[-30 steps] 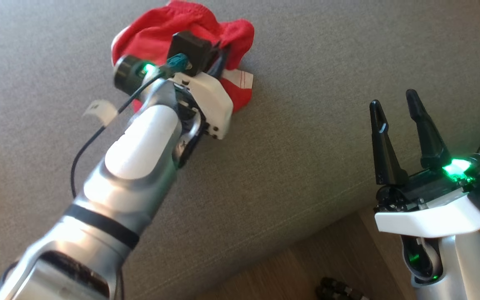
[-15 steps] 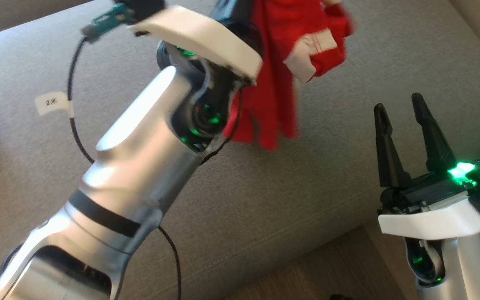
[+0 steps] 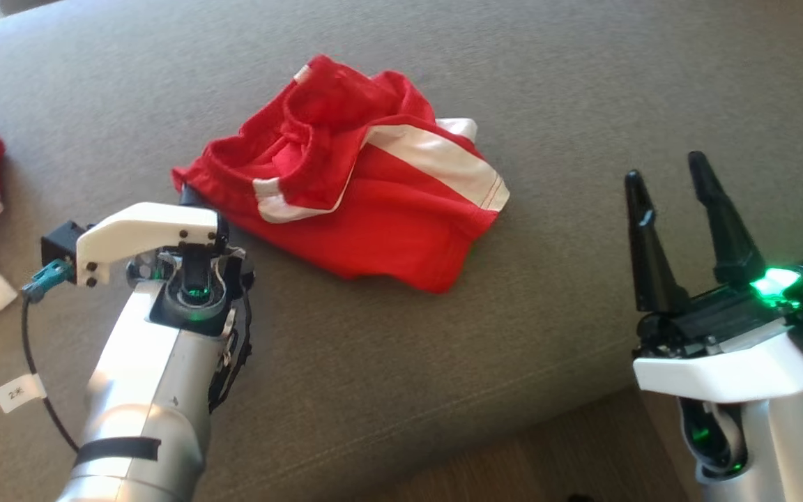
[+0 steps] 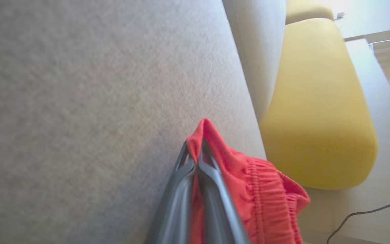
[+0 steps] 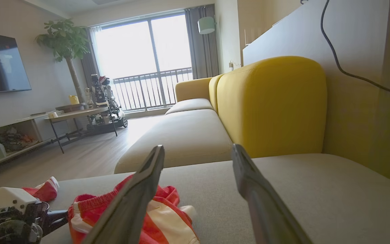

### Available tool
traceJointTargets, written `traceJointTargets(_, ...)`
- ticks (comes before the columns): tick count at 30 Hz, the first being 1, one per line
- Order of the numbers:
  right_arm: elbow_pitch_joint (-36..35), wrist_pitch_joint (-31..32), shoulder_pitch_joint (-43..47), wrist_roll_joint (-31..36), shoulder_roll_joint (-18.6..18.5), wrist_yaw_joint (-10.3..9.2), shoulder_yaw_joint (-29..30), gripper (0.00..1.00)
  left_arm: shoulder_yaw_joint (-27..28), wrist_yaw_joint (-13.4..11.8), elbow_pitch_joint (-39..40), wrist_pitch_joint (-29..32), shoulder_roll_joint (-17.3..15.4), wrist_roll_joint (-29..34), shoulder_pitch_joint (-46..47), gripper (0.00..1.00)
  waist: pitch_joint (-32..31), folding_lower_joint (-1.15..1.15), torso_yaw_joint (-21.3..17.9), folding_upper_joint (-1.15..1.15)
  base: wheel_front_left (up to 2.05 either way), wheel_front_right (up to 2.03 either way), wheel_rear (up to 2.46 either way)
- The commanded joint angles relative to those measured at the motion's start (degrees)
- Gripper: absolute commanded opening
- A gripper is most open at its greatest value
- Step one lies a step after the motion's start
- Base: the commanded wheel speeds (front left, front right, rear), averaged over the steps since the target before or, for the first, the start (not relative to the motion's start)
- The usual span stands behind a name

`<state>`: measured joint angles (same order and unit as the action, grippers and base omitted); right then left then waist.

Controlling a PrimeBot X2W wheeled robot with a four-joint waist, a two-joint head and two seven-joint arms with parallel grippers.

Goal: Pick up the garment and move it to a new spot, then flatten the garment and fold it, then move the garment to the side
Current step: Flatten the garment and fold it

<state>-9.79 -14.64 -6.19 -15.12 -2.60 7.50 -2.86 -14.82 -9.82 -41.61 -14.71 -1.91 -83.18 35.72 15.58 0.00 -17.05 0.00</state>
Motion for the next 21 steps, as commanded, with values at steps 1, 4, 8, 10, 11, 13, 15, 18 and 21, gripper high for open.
traceJointTargets(1,-2.2,-0.4,-0.5,0.3,-0.3,-0.01,-0.8,1.0,2.0,0.9,1.7,-0.3,-1.0,0.8,1.1,0.0,0.3,0.0,1.2,0.0,0.0,0.0,0.0)
traceJointTargets(4,-2.2,-0.4,-0.5,0.9,-0.3,-0.01,-0.6,1.0,2.6,2.5,2.6,-0.3,-1.0,3.0,-0.7,0.48,0.1,0.0,2.9,0.0,0.0,0.0,0.0)
traceJointTargets(8,-2.3,-0.4,-0.6,1.3,-0.3,-0.01,-0.6,1.0,-0.8,5.2,6.6,-0.3,-1.3,16.5,-2.4,1.0,-0.5,0.0,4.6,0.0,0.0,0.0,0.0)
traceJointTargets(10,-2.4,-0.4,-0.5,1.3,-0.3,-0.01,-0.5,1.0,-1.7,5.9,10.4,-0.3,-3.3,27.9,-3.5,1.0,-0.7,0.0,5.0,0.0,0.0,0.0,0.0)
traceJointTargets(11,-2.4,-0.4,-0.5,1.2,-0.3,-0.01,-0.5,1.0,-2.7,6.3,12.6,-0.3,-4.5,33.7,-4.3,1.0,-0.8,0.0,5.1,0.0,0.0,0.0,0.0)
traceJointTargets(13,-2.4,-0.4,-0.3,1.1,-0.3,-0.01,-0.4,1.0,-5.2,6.6,16.7,-0.3,-7.2,43.9,-6.2,1.0,-0.9,0.0,5.2,0.0,0.0,0.0,0.0)
traceJointTargets(15,-2.4,-0.4,-0.1,0.8,-0.3,-0.01,-0.2,1.0,-7.7,5.9,20.3,-0.3,-10.0,52.6,-7.7,1.0,-1.0,0.0,5.3,0.0,0.0,0.0,0.0)
traceJointTargets(18,-2.3,-0.4,-0.1,0.6,-0.3,-0.01,0.0,1.0,-12.1,5.4,24.5,-0.3,-14.4,63.0,-9.0,1.0,-1.0,0.0,5.2,0.0,0.0,0.0,0.0)
traceJointTargets(21,-2.2,-0.4,0.0,0.3,-0.3,-0.01,0.0,1.0,-17.1,6.9,25.5,0.9,-18.6,69.9,-8.3,1.0,-0.9,0.0,5.0,0.0,0.0,0.0,0.0)
